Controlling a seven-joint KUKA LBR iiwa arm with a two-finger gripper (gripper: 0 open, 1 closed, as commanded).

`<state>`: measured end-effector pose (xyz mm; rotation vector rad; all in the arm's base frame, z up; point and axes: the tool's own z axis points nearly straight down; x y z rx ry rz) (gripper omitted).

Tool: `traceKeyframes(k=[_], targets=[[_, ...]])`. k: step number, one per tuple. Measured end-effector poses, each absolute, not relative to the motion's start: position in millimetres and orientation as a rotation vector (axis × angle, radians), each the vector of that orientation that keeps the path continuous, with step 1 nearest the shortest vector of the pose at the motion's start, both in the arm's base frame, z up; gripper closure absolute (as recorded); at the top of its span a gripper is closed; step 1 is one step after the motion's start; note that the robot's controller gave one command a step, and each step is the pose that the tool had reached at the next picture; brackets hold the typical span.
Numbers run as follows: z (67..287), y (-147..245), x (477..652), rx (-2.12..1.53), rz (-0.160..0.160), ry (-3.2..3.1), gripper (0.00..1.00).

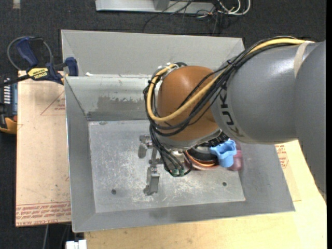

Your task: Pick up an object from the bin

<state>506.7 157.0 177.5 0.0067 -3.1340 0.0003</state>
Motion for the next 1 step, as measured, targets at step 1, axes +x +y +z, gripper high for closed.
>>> traceKeyframes(k=[1], targets=[[182.0,155.9,508.5,-0.001,-0.002,-3.141,0.00]])
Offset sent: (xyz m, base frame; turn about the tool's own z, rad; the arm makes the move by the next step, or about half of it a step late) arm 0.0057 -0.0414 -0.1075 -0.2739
